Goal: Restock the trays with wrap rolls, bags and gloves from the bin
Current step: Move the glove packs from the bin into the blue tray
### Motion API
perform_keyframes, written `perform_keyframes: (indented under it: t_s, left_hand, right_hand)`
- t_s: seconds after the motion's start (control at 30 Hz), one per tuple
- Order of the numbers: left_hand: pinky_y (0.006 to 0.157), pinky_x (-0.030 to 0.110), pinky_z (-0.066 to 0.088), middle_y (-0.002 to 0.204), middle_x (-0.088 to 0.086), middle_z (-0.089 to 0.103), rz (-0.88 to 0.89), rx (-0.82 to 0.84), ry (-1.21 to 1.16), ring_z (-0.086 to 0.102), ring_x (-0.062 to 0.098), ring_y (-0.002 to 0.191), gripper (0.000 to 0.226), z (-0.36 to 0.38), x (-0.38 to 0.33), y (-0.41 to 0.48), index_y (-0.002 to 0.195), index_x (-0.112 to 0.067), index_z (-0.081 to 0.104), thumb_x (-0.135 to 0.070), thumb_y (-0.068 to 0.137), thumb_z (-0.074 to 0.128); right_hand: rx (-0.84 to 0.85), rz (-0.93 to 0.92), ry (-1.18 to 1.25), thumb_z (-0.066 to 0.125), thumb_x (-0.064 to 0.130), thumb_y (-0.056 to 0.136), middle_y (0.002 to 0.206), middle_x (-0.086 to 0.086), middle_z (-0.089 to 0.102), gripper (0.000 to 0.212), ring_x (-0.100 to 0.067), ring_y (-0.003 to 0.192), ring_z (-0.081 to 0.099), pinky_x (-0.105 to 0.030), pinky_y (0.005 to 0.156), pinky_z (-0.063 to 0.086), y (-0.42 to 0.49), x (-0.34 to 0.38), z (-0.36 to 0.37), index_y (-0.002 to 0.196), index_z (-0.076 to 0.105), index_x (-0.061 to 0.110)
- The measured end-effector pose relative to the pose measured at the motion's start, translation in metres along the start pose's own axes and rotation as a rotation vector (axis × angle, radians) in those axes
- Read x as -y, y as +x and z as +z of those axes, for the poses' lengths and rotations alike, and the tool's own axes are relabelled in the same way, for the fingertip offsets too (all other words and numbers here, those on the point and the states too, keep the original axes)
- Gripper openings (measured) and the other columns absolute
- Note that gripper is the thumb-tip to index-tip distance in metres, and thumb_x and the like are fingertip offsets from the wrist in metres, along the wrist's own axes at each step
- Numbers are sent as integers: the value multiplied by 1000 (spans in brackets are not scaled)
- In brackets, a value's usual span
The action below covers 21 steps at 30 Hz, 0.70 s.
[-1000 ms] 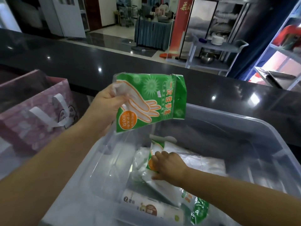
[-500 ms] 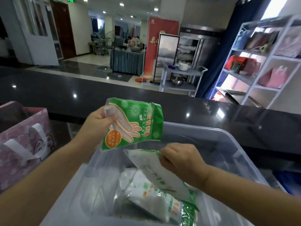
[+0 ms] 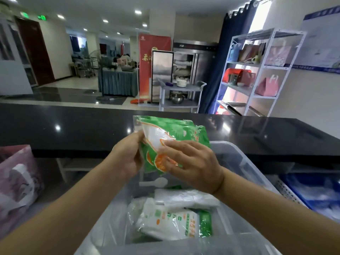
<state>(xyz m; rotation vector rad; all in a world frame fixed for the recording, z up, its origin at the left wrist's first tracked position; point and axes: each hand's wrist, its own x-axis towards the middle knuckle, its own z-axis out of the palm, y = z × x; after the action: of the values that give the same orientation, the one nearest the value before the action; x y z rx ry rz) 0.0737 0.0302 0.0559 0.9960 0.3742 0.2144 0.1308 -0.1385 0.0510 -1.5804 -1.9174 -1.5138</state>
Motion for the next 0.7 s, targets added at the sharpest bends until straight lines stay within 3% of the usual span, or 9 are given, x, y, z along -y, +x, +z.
perform_keyframes:
  t_s: [0.07,0.17,0.23,0.37,0.47,0.63,0.7]
  left_hand:
    - [90,49,49,119,24,63,-66,78,-64,62,38,106,54,-1,2,3,122,-1,58,-45,92,47]
    - [85,48,51,113,22,67,-52,182,-132,64,37,103,71,2,6,3,121,-6,59,-62,78,56]
    - [82,49,52,115,22,65,-28,181,-101,65,37,101,75,12,8,-3,123,-4,56,-58,71,65]
    - [79,49,55,114,26,60,145,118,-4,63,35,93,51,48,17,-17,120,-3,53,-22,77,70]
    - [73,45,56,94,21,60,281,169,17,62,31,83,30,87,27,-28,112,-9,53,-17,85,63]
    - [62,43,57,86,16,73,374,253,11,71,32,78,7,159,70,-51,88,-9,64,-14,83,63]
    - [62,41,57,86,15,74,379,291,46,72,31,78,5,192,100,-61,83,-13,68,-15,83,63]
  right_hand:
    - [21,4,36,67,14,87,107,-8,71,11,-24,107,64,-38,78,54,-8,5,3,79,75,12]
    - [77,2,6,66,15,88,109,-7,71,11,-24,111,62,-37,80,53,-15,6,2,81,75,14]
    - [105,10,-16,66,16,88,110,-6,71,11,-23,112,61,-37,82,53,-21,6,-3,81,74,15]
    - [137,26,-34,64,18,90,113,-6,70,13,-23,117,58,-39,86,51,-35,1,-28,81,74,14]
    - [192,69,-3,58,32,92,123,-11,64,25,-26,124,51,-43,97,45,-56,-10,-66,93,73,11]
    - [66,237,-128,59,26,90,123,-10,63,27,-27,118,55,-42,101,41,-114,-45,-165,110,69,10]
    - [89,326,-210,56,31,91,126,-12,61,34,-27,120,51,-41,105,37,-145,-60,-209,115,65,8]
